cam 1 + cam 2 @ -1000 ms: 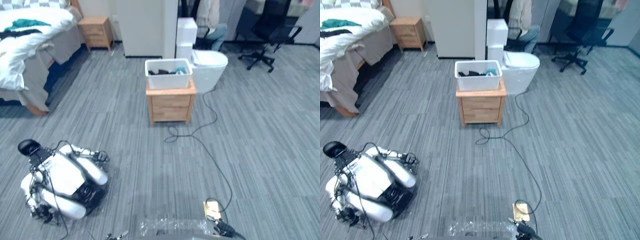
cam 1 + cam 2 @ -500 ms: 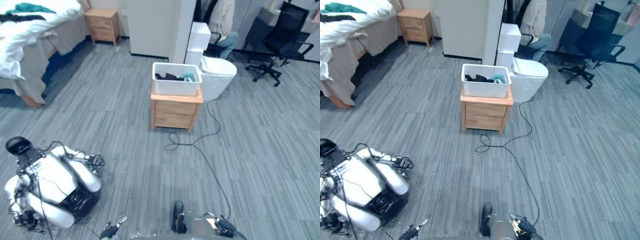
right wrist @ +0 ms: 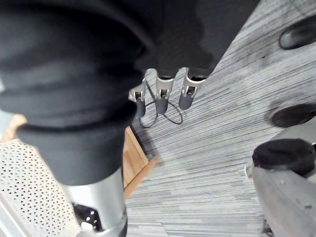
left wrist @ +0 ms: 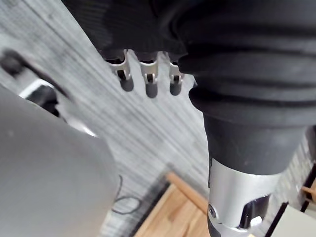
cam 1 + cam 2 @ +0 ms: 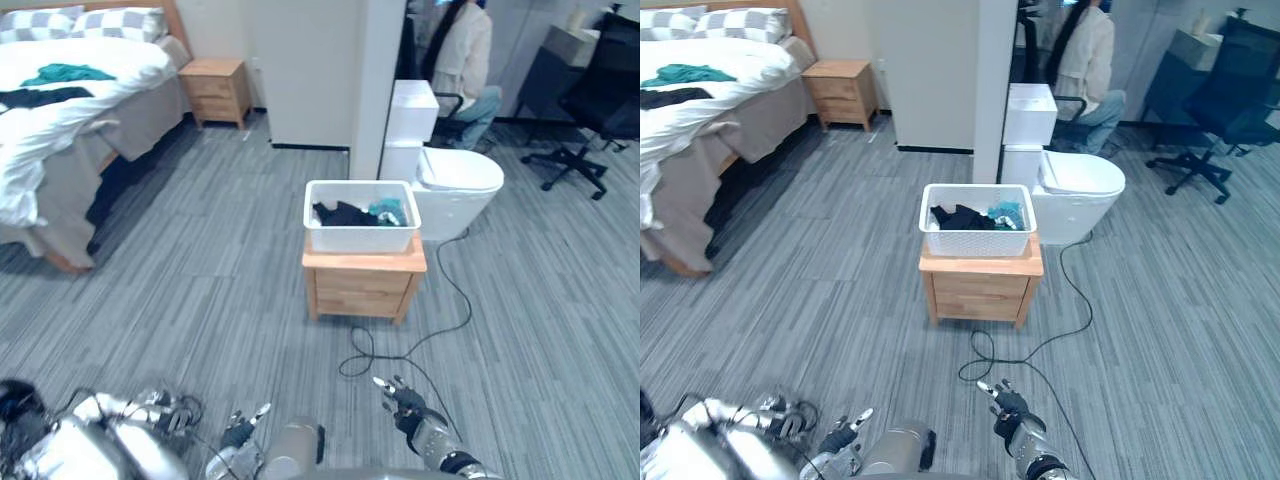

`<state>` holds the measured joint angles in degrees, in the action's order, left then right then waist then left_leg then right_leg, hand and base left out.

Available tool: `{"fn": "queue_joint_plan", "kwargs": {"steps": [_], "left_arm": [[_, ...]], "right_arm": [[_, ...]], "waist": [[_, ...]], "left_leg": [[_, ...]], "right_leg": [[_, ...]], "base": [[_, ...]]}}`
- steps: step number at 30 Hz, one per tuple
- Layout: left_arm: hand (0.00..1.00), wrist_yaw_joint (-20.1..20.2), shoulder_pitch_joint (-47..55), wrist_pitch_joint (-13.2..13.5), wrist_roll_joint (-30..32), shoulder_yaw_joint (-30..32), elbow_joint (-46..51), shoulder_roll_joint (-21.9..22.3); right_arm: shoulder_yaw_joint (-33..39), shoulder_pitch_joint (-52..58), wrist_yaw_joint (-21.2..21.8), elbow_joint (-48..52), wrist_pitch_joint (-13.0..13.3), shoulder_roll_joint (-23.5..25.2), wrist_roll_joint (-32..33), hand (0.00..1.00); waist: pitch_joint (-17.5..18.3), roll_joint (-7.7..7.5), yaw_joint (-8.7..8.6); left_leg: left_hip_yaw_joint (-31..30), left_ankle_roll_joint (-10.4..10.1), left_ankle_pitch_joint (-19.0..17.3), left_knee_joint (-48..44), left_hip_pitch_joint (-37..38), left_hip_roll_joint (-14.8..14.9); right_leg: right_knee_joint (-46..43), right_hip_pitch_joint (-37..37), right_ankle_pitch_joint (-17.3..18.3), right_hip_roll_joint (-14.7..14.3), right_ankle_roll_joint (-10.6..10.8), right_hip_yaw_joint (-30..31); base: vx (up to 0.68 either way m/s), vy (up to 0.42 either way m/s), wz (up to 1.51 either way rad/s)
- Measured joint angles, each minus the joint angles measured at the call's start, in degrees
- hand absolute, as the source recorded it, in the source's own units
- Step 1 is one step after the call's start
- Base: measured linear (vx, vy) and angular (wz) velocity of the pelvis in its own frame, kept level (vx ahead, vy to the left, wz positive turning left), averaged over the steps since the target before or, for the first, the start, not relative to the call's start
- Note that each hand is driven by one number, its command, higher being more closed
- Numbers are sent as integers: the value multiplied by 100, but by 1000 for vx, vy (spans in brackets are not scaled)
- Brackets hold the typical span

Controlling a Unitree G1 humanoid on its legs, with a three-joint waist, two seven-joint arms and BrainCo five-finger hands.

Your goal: Pick up the laundry basket with both hands and put the clothes into the washing machine.

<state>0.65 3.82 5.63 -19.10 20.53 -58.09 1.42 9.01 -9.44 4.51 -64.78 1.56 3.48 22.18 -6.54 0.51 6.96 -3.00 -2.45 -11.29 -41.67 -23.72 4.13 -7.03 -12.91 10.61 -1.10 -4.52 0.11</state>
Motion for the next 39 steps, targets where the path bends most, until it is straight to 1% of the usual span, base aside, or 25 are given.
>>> {"fn": "queue_joint_plan", "kwargs": {"steps": [1,2,3,4,5,6,7,9,10,11,12,14,16,18,20,21,23,24,25,27,30,32,34,37,39], "left_arm": [[0,-14,6,4,-9,36,-10,22],[0,-67,26,1,-7,34,-96,69],[0,-66,64,14,-49,123,-94,52],[0,-66,102,18,-51,214,-94,43],[0,-77,116,43,-35,385,-111,-36],[0,-72,100,39,-22,443,-174,-53],[0,-67,86,38,-19,458,-216,-55],[0,-67,28,20,33,460,-343,-76],[0,-66,22,-3,88,425,-365,-92],[0,-63,-30,-23,144,322,-463,-127],[0,-57,-71,-28,158,196,-495,-147],[0,-56,-144,-28,173,153,-492,-123],[0,-61,-168,-23,177,153,-492,-135],[0,-69,-196,-18,173,159,-489,-116],[0,-71,-247,-6,154,158,-476,-96],[0,-74,-240,10,116,167,-472,-80],[0,-79,-217,60,94,176,-443,-75],[0,-82,-179,122,68,193,-414,-87],[0,-84,-157,143,63,197,-392,-98],[0,-90,-99,179,-15,166,-331,93],[0,-94,-65,237,-174,147,-308,234],[0,-107,-32,246,-299,35,-271,240],[0,-144,82,227,-448,-126,96,236],[0,-208,448,232,-857,-312,1479,187],[0,-226,714,247,-1244,-221,2627,-104]], "right_arm": [[32,20,-35,41,1,-37,0,0],[150,146,-72,98,28,-123,-1,0],[249,234,-82,55,18,-135,-2,0],[298,242,-83,16,-5,-108,-6,0],[436,251,-79,-38,-16,-17,-17,0],[478,289,-76,-94,-15,20,-27,0],[487,317,-69,-108,-28,9,-30,0],[921,396,-44,-133,-79,68,-87,0],[950,439,-28,-132,-85,74,-147,0],[945,530,36,-124,-87,47,-217,0],[950,625,82,-97,-85,28,-248,0],[977,763,85,-14,-82,24,-248,0],[1121,731,82,94,-59,55,-244,0],[1144,744,79,91,-34,46,-231,0],[1069,718,77,64,-15,38,-189,0],[989,703,75,-14,3,-10,-166,0],[621,657,70,-135,14,-69,-133,0],[441,668,71,-205,9,-82,-133,0],[349,680,69,-234,11,-81,-135,0],[284,651,64,-309,15,-170,-133,0],[336,652,28,-341,11,-309,-98,0],[349,623,-35,-203,12,-384,114,0],[351,646,-121,443,4,-386,285,0],[379,708,-380,2293,114,-536,297,0],[579,689,-570,3594,262,-831,180,0]], "waist": [[2,41,-7],[84,185,-8],[107,49,28],[122,68,23],[240,-302,-26],[299,-381,-29],[301,-383,9],[299,-374,14],[298,-373,13],[275,-338,-6],[266,-323,-26],[256,-250,-107],[220,-212,-193],[215,-204,-289],[225,-219,-304],[230,-225,-305],[245,-250,-304],[296,-333,-303],[329,-370,-302],[504,-195,-312],[591,3,-291],[610,33,-289],[607,31,-305],[568,-114,-306],[584,-224,-306]], "left_leg": [[-35,-44,61,725,19,76],[-203,-177,190,1927,110,224],[-94,-234,700,1743,49,117],[-22,-139,781,1651,32,-47],[241,-52,768,1633,64,-197],[397,140,667,1684,171,-335],[478,224,647,1727,279,-376],[709,538,480,2003,903,-646],[756,593,451,2106,1104,-714],[770,680,401,2296,1514,-840],[776,691,394,2445,1841,-922],[754,694,393,2744,2250,-921],[745,717,405,3131,2626,-880],[664,770,364,3308,2888,-757],[552,708,244,3323,2924,-646],[479,627,134,3273,2942,-572],[437,514,16,3149,2915,-518],[378,402,-94,3069,2915,-520],[328,342,-138,3052,2929,-515],[77,138,-188,3141,2936,-200],[-101,-50,-106,3437,2941,50],[-147,-135,-47,3585,2949,145],[-160,-149,-32,3616,2916,187],[-146,-150,-8,3690,2753,180],[-153,-154,98,3692,2517,77]], "right_leg": [[96,-113,139,40,145,11],[165,-224,374,33,275,0],[74,-314,838,264,372,14],[-10,-322,960,404,366,77],[-290,-262,953,671,404,270],[-686,-75,727,866,285,473],[-885,-4,585,929,357,556],[-2169,369,-87,1104,765,907],[-2657,541,-341,1130,862,1004],[-3739,905,-608,1122,1019,1176],[-4611,1291,-634,1119,1020,1144],[-5103,1834,-579,1145,959,815],[-4676,2168,-311,1241,910,387],[-3575,2205,-71,1155,925,-7],[-2342,2120,-106,1062,916,-278],[-1488,2097,-214,1017,869,-370],[-948,2049,-523,992,774,-343],[-700,1994,-862,1028,800,-326],[-639,1961,-980,1040,997,-342],[-467,1853,-886,760,892,-664],[-150,1805,-925,460,765,-829],[13,1804,-968,336,701,-824],[135,1817,-1010,268,646,-800],[268,2006,-1116,223,634,-691],[431,2198,-1258,272,667,-606]], "base": [[339,190,-34],[422,346,-32],[434,383,-25],[583,438,-27],[543,327,-14],[556,329,-18],[548,370,-24],[504,373,-27],[522,364,-17],[457,305,-7],[425,279,-3],[251,169,3],[226,119,2],[156,11,13],[95,-94,28],[135,-152,15],[191,-227,16],[207,-267,18],[220,-308,30],[243,-296,34],[248,-202,15],[171,-131,-12],[114,-80,-17],[30,-7,-18],[-1,18,-14]]}}
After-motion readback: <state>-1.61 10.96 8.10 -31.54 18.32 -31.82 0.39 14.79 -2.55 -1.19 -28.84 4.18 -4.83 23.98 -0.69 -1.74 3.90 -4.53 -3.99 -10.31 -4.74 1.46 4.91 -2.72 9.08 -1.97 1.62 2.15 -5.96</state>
